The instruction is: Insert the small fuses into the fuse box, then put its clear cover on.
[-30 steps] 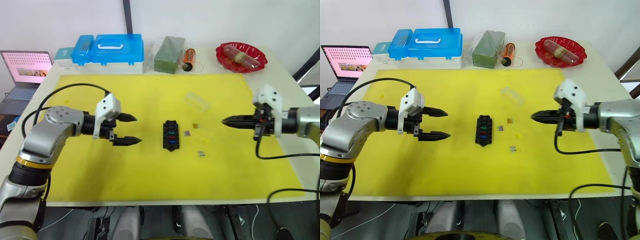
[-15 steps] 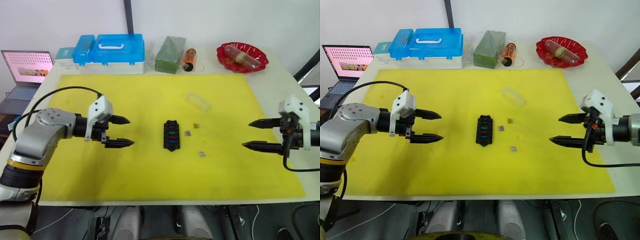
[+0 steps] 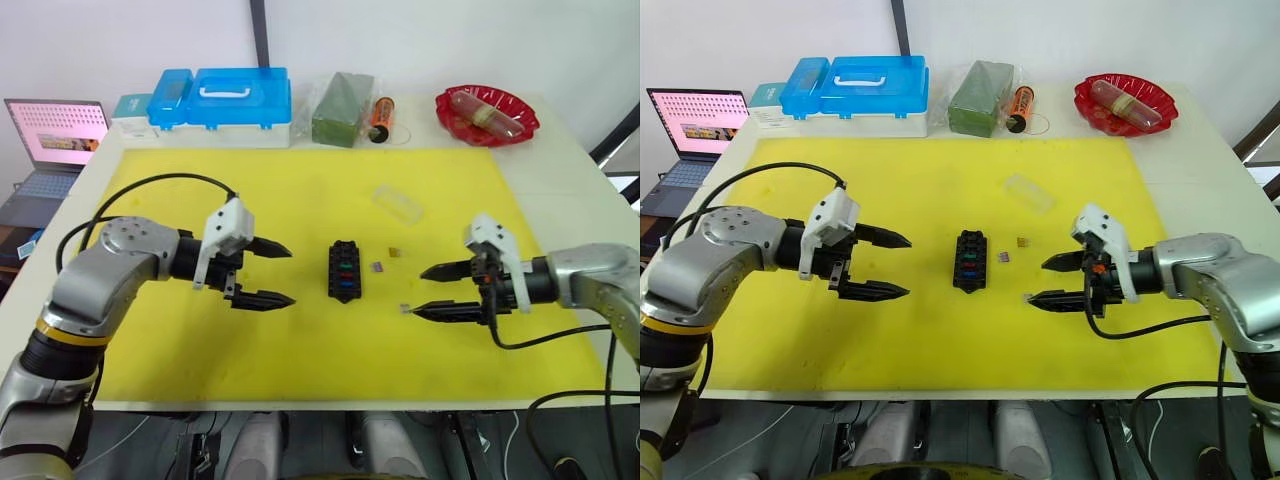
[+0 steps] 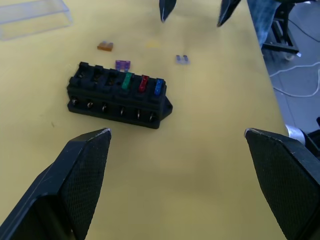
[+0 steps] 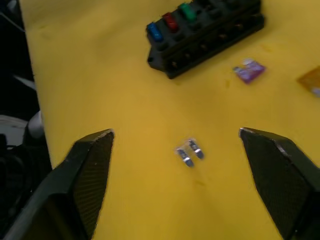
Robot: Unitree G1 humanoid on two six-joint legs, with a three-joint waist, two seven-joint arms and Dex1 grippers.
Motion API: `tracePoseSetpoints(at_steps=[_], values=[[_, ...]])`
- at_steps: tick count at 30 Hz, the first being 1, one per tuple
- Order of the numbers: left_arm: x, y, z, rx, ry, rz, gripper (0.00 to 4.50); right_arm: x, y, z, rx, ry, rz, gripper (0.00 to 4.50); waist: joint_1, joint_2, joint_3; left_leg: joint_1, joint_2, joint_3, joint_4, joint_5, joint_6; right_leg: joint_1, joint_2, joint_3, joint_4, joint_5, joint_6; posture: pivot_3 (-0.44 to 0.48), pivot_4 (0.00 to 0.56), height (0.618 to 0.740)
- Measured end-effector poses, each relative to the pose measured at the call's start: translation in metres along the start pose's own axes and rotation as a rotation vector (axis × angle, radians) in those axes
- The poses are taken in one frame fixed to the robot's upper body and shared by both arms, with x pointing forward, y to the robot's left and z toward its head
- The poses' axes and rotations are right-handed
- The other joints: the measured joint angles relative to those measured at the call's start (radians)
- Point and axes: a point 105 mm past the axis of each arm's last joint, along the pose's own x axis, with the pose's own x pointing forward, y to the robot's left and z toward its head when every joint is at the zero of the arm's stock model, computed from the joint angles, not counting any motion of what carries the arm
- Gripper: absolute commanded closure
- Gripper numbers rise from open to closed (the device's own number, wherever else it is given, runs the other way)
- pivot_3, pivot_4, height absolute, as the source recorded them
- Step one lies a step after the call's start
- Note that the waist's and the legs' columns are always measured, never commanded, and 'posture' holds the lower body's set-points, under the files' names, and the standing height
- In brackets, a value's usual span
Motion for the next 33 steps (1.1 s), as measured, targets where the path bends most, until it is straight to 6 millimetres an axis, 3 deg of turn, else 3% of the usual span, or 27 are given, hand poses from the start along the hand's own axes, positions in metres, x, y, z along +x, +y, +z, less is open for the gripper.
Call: tracePoseSetpoints(at_steps=[1, 13, 17, 33], values=[[0.001, -0.002, -0.001, -0.001, 0.002, -0.007, 0.0, 0.006, 0.002, 0.0, -0.005, 0.008, 0.022, 1.63, 0.0, 0.0, 0.0, 0.0, 0.0, 0.0, 0.0, 0.0, 0.0, 0.0, 0.0, 0.0, 0.0, 0.0, 0.0, 0.0, 0.15, 0.74], [0.014, -0.003, -0.005, 0.016, -0.005, 0.012, 0.0, 0.017, -0.019, -0.014, 0.057, 0.135, 0.036, 1.63, -0.001, 0.0, 0.0, 0.0, 0.0, 0.0, 0.0, 0.0, 0.0, -0.001, 0.0, 0.0, 0.0, 0.0, 0.0, 0.0, 0.15, 0.74], [0.016, -0.005, -0.007, 0.017, -0.012, 0.012, 0.0, 0.017, -0.026, -0.015, 0.059, 0.147, 0.047, 2.52, -0.002, 0.0, 0.0, 0.0, 0.0, 0.0, 0.0, 0.0, 0.0, -0.001, 0.0, 0.0, 0.0, 0.0, 0.0, 0.0, 0.15, 0.74], [0.016, -0.009, -0.008, 0.076, -0.009, 0.018, 0.0, 0.02, -0.034, -0.022, 0.086, 0.209, 0.113, 2.52, -0.001, 0.0, 0.0, 0.0, 0.0, 0.0, 0.0, 0.0, 0.0, -0.001, 0.0, 0.0, 0.0, 0.0, 0.0, 0.0, 0.15, 0.74]])
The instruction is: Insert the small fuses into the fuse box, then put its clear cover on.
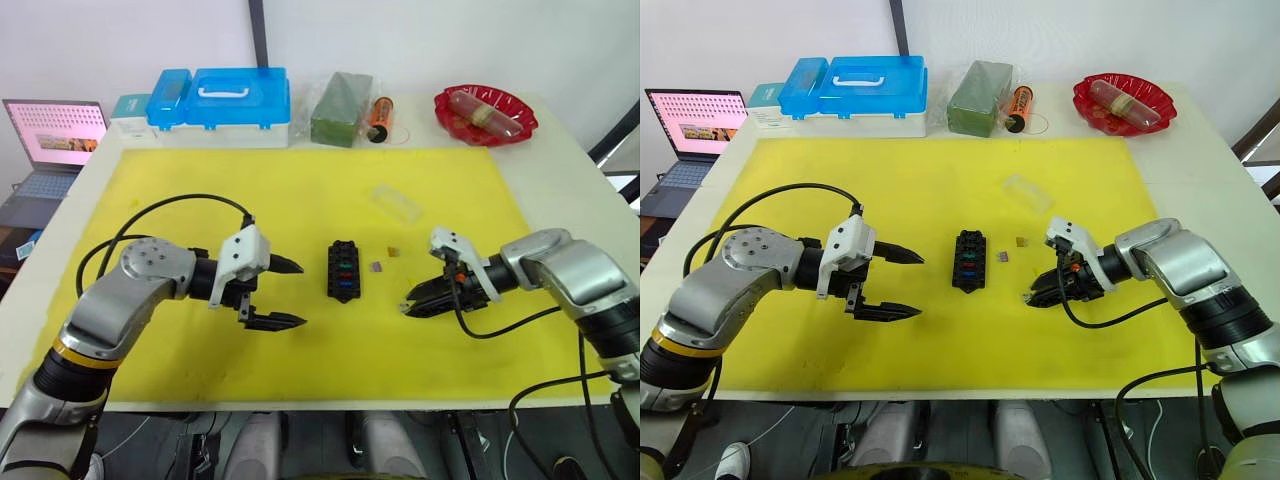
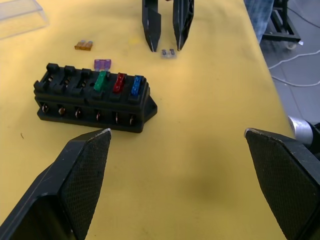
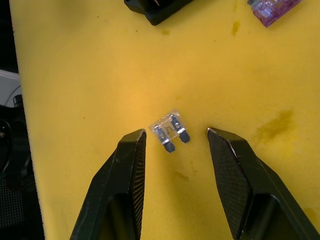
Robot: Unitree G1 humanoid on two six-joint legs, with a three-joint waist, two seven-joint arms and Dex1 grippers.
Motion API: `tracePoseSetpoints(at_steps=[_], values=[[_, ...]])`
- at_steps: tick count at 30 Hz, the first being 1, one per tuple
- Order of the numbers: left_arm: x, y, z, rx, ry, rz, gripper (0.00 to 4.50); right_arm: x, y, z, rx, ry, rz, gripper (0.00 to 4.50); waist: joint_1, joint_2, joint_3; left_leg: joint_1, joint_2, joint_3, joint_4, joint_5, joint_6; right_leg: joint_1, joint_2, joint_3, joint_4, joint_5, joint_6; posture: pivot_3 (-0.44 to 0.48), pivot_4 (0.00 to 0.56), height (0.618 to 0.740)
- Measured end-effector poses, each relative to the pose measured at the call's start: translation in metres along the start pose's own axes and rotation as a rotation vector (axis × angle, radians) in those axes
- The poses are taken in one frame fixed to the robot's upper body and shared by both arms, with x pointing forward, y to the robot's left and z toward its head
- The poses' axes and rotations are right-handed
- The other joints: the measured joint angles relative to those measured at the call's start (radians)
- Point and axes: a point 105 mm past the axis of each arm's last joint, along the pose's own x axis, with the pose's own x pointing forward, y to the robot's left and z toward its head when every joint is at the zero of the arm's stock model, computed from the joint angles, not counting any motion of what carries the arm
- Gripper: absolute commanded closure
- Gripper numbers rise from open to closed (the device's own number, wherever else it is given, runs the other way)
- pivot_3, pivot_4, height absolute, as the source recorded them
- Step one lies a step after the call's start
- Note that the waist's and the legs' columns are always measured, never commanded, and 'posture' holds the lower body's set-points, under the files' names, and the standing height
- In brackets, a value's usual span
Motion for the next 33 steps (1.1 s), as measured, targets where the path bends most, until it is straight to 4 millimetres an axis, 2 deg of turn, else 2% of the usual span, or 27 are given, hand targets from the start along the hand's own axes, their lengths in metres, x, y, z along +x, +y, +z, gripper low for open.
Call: tracePoseSetpoints(at_steps=[24, 26, 29, 33], values=[[0.0018, -0.0006, -0.0033, -0.005, -0.005, 0.04, 0.0, 0.0046, 0.0021, 0.0046, 0.017, 0.024, 0.056, 2.52, -0.001, 0.0, 0.0, 0.0, 0.0, 0.0, 0.0, 0.0, 0.0, 0.0, 0.0, 0.0, 0.0, 0.0, 0.0, 0.0, 0.15, 0.74], [0.0021, -0.0003, -0.003, -0.005, -0.007, 0.042, 0.0, 0.0054, 0.0012, 0.0049, 0.02, 0.028, 0.056, 2.82, -0.002, 0.0, 0.0, 0.0, 0.0, 0.0, 0.0, 0.0, 0.0, 0.0, 0.0, 0.0, 0.0, 0.0, 0.0, 0.0, 0.15, 0.74], [0.0029, -0.0002, -0.0026, -0.005, -0.012, 0.044, 0.0, 0.0047, -0.0024, 0.0055, 0.031, 0.029, 0.044, 3.68, -0.001, 0.0, 0.0, 0.0, 0.0, 0.0, 0.0, 0.0, 0.0, 0.0, 0.0, 0.0, 0.0, 0.0, 0.0, 0.0, 0.15, 0.74], [0.0038, 0.0006, -0.0021, -0.005, -0.018, 0.051, 0.0, 0.0054, -0.0036, 0.0063, 0.036, 0.032, 0.046, 3.68, -0.001, 0.0, 0.0, 0.0, 0.0, 0.0, 0.0, 0.0, 0.0, 0.0, 0.0, 0.0, 0.001, 0.0, 0.0, 0.0, 0.15, 0.74]])
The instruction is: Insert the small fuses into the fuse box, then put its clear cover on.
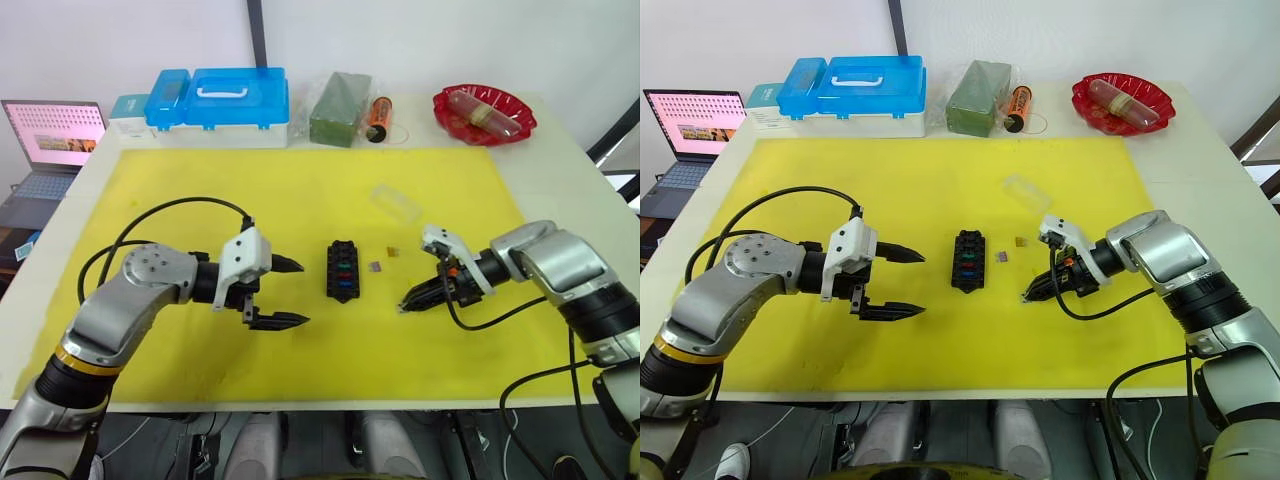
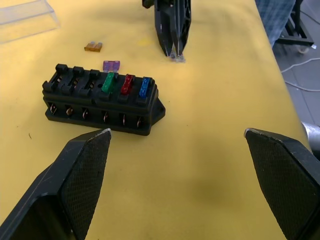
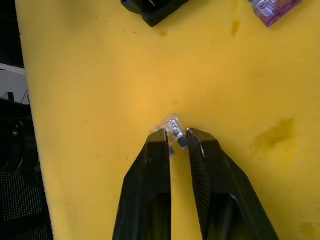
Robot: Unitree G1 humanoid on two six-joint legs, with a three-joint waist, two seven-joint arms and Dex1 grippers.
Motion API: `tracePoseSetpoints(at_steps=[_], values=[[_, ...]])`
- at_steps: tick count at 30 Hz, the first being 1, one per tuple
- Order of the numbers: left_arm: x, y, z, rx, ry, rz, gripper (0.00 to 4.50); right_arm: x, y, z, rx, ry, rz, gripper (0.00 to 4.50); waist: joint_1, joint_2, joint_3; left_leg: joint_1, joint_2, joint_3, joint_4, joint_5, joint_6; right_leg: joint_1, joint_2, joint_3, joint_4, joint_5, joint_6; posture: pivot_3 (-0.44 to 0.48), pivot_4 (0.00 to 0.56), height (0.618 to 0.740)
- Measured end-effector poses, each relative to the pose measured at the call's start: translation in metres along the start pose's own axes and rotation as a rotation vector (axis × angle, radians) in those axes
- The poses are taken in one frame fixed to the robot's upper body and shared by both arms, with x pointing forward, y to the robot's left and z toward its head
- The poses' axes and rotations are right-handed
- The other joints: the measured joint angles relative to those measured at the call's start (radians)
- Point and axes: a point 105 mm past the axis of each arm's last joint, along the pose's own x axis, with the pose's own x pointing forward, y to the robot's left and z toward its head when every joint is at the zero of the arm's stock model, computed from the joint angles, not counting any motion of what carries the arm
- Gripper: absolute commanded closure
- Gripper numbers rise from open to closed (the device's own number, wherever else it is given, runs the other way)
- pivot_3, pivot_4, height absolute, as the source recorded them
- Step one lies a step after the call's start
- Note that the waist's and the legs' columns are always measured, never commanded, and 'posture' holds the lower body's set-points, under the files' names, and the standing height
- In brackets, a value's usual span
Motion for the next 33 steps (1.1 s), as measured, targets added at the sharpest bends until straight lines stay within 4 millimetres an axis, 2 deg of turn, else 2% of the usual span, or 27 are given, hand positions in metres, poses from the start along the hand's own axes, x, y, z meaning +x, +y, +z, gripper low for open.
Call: tracePoseSetpoints(at_steps=[9, 11, 21, 24, 33], values=[[0.0019, 0.0008, 0.001, 0.0, -0.011, 0.009, 0.0, -0.0005, -0.0004, 0.0007, 0.004, 0.007, 0.01, 3.68, 0.0, 0.0, 0.0, 0.0, 0.0, 0.0, 0.0, 0.0, 0.0, 0.0, 0.0, 0.0, 0.0, 0.0, 0.0, 0.0, 0.15, 0.74], [0.0021, 0.001, 0.001, 0.0, -0.011, 0.011, 0.0, 0.0002, -0.0002, 0.0001, 0.004, 0.014, 0.013, 4.01, 0.0, 0.0, 0.0, 0.0, 0.0, 0.0, 0.0, 0.0, 0.0, 0.0, 0.0, 0.0, 0.0, 0.0, 0.0, 0.0, 0.15, 0.74], [0.0022, 0.0021, 0.0008, 0.003, -0.01, 0.02, 0.0, 0.0015, 0.0005, -0.0013, 0.0, 0.034, 0.019, 4.01, 0.0, 0.0, 0.0, 0.0, 0.0, 0.0, 0.0, 0.0, 0.0, 0.0, 0.0, 0.0, 0.0, 0.0, 0.0, 0.0, 0.15, 0.74], [0.0028, 0.0028, 0.0008, 0.004, -0.011, 0.026, 0.0, 0.0009, 0.001, -0.0019, 0.0, 0.039, 0.024, 4.48, 0.0, 0.0, 0.0, 0.0, 0.0, 0.0, 0.0, 0.0, 0.0, 0.0, 0.0, 0.0, 0.0, 0.0, 0.0, 0.0, 0.15, 0.74], [0.0038, 0.0041, 0.0007, 0.007, -0.014, 0.036, 0.0, 0.0011, 0.0036, -0.0018, -0.003, 0.045, 0.041, 4.48, 0.001, 0.0, 0.0, 0.0, 0.0, 0.0, 0.0, 0.0, 0.0, 0.0, 0.0, 0.0, 0.0, 0.0, 0.0, 0.0, 0.15, 0.74]])
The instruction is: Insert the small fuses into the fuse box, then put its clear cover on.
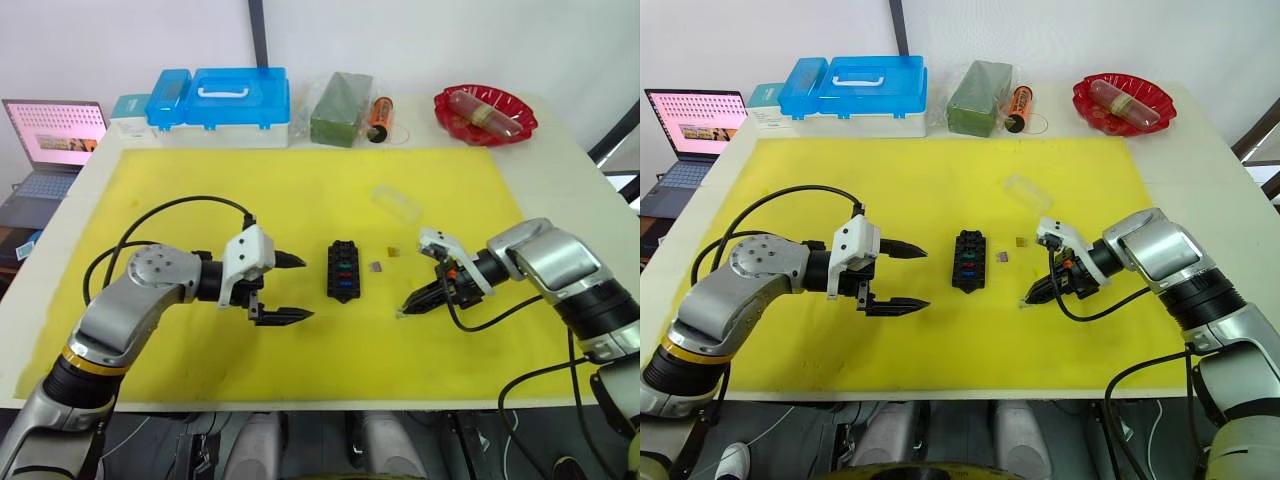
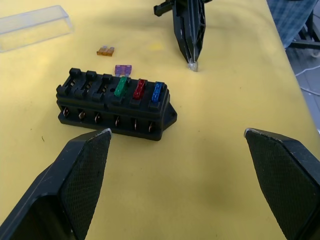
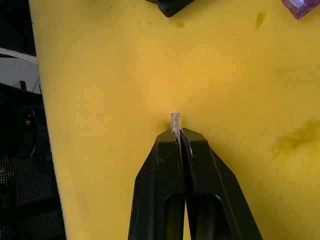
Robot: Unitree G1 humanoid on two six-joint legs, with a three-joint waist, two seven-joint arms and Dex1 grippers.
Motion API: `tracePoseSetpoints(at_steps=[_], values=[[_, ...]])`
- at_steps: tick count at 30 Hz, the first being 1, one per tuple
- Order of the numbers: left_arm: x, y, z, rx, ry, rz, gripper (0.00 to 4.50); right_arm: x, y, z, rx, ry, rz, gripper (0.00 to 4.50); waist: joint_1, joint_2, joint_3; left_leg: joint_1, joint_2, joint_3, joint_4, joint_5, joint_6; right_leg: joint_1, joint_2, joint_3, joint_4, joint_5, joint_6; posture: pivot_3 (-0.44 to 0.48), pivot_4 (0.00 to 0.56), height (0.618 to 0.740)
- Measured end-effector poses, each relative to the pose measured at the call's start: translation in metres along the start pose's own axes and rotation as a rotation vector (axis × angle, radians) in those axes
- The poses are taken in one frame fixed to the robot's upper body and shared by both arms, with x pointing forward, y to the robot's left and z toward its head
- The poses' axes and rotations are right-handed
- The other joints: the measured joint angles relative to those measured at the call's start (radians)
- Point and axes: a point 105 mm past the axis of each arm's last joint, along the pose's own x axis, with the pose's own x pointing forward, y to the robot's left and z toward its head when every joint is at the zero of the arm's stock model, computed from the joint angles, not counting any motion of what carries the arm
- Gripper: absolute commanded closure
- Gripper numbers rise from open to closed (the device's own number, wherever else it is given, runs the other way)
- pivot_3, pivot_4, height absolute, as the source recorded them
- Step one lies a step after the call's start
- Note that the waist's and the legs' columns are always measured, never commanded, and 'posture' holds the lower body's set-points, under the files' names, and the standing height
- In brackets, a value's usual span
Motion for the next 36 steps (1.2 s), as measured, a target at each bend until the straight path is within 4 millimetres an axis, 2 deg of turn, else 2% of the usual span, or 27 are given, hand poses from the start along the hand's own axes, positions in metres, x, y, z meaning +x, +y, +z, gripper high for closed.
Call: tracePoseSetpoints(at_steps=[8, 14, 20, 24, 27, 36], values=[[0.0, 0.001, 0.0, 0.004, 0.0, 0.008, 0.0, -0.013, 0.007, 0.005, 0.02, -0.043, -0.04, 4.48, 0.003, 0.0, 0.0, 0.0, 0.0, 0.0, 0.0, 0.0, 0.0, 0.0, 0.0, 0.0, 0.0, 0.0, 0.0, 0.0, 0.15, 0.74], [-0.001, 0.001, -0.002, -0.008, -0.001, 0.026, 0.0, -0.038, 0.019, 0.02, 0.141, -0.242, -0.145, 4.48, 0.003, 0.0, 0.0, 0.0, 0.0, -0.001, 0.0, 0.0, 0.0, 0.0, 0.0, 0.0, 0.0, 0.0, 0.0, 0.0, 0.15, 0.74], [-0.002, 0.002, -0.001, -0.003, -0.004, 0.03, 0.0, -0.023, 0.026, 0.017, 0.336, -0.421, -0.163, 4.48, 0.003, 0.0, 0.0, 0.0, 0.0, -0.001, 0.0, 0.0, 0.0, 0.0, 0.0, 0.0, 0.001, 0.0, 0.0, 0.0, 0.15, 0.74], [-0.002, 0.005, -0.001, -0.008, -0.004, 0.033, 0.0, -0.002, 0.018, -0.001, 0.511, -0.588, -0.197, 4.48, 0.006, -0.001, -0.001, 0.0, -0.001, -0.001, 0.0, 0.0, 0.0, 0.001, -0.001, 0.0, 0.001, 0.0, 0.0, 0.0, 0.15, 0.74], [-0.002, 0.007, -0.001, -0.009, -0.004, 0.033, 0.0, 0.005, 0.014, -0.013, 0.613, -0.66, -0.252, 4.48, 0.002, -0.001, -0.001, 0.0, -0.001, -0.001, 0.0, 0.0, 0.0, 0.001, -0.001, 0.0, 0.001, 0.0, 0.0, 0.0, 0.15, 0.74], [-0.002, 0.003, -0.002, -0.002, -0.008, 0.019, 0.0, 0.01, 0.016, -0.02, 0.727, -0.712, -0.351, 4.48, -0.001, 0.0, -0.001, 0.0, 0.0, -0.001, -0.001, 0.0, 0.0, 0.001, 0.0, 0.0, 0.001, 0.0, 0.0, 0.0, 0.15, 0.74]])
